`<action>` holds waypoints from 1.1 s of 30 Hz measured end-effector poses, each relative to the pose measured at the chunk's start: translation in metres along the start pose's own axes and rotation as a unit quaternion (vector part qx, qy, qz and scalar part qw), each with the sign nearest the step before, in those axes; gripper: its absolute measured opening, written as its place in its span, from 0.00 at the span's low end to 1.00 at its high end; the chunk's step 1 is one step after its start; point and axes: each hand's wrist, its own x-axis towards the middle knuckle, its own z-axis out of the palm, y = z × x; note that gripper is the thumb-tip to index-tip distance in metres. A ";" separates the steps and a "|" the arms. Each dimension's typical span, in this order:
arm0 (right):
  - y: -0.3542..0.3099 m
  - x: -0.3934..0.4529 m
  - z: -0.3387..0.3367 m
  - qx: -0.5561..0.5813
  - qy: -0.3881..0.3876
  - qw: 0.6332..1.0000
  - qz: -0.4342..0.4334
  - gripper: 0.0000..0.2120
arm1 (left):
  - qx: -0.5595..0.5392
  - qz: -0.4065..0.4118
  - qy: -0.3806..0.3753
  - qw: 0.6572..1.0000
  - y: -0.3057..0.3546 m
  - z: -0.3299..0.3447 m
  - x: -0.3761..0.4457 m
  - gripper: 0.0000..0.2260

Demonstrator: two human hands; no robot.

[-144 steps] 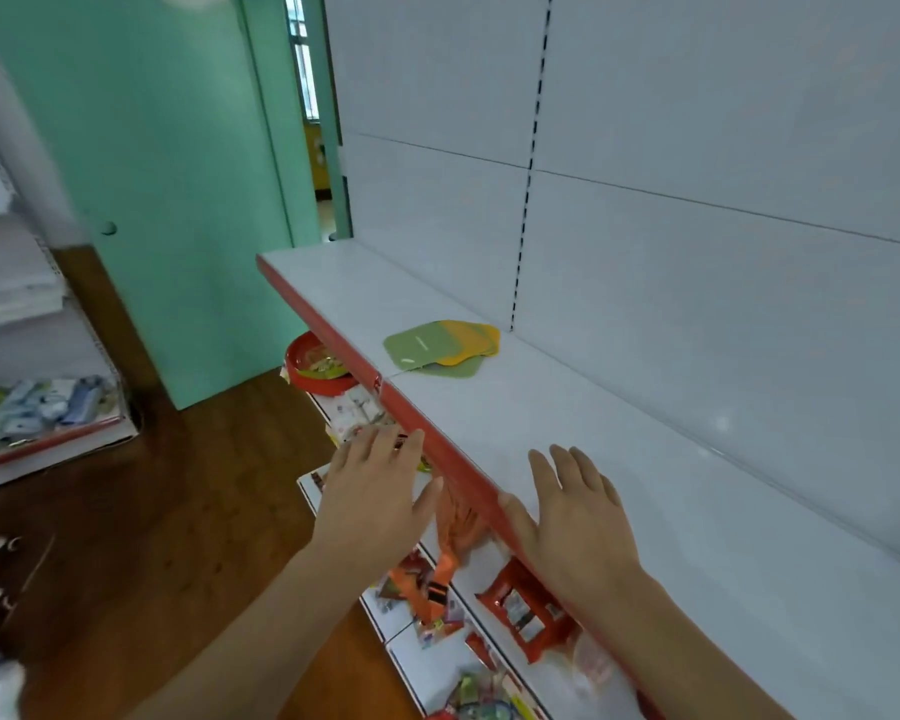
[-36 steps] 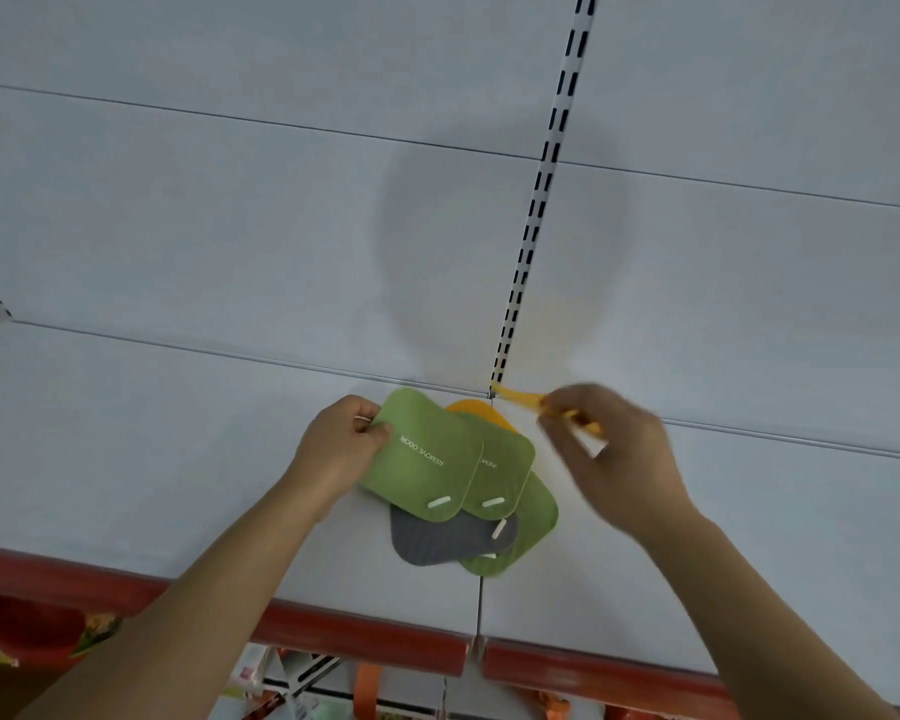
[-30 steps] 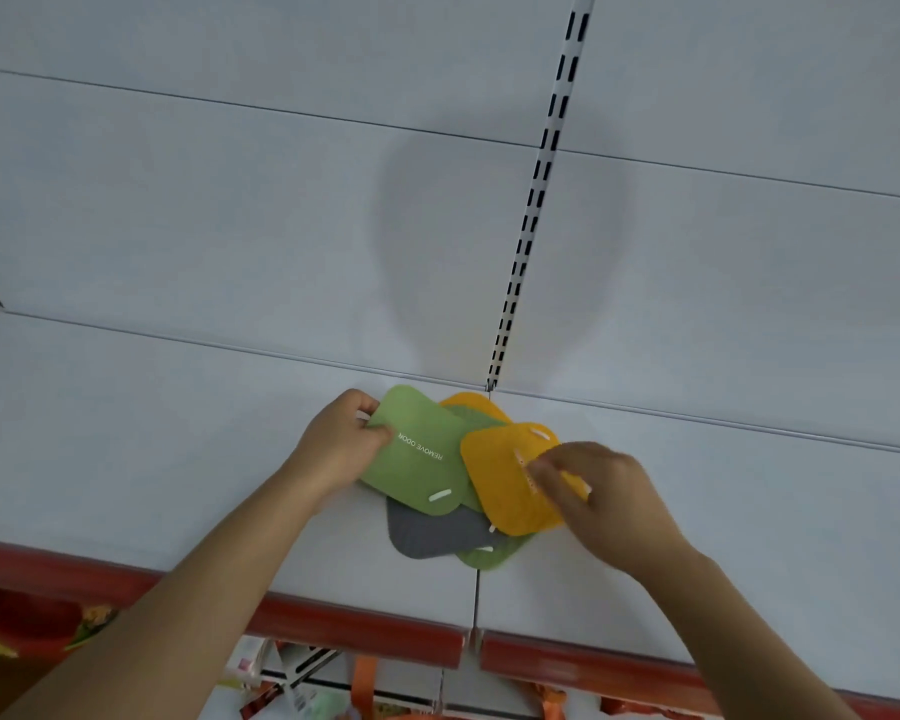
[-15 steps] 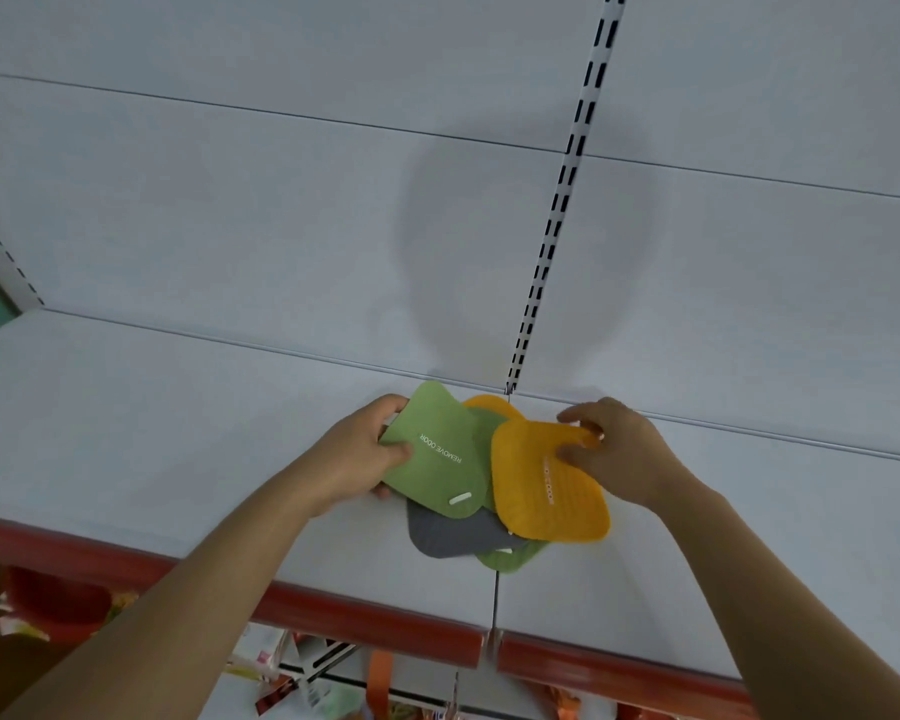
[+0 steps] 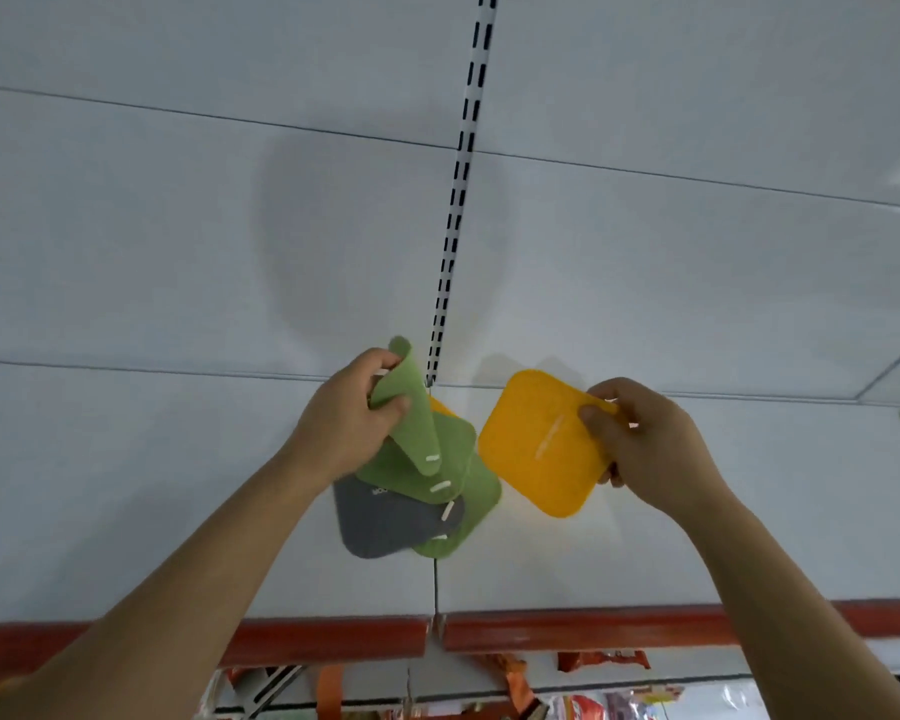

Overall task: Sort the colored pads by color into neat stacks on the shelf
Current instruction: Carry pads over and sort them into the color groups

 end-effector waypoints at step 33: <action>0.335 -0.197 -0.368 0.024 0.265 0.945 0.188 0.12 | -0.099 0.087 -0.216 0.968 0.297 0.485 -0.023 0.14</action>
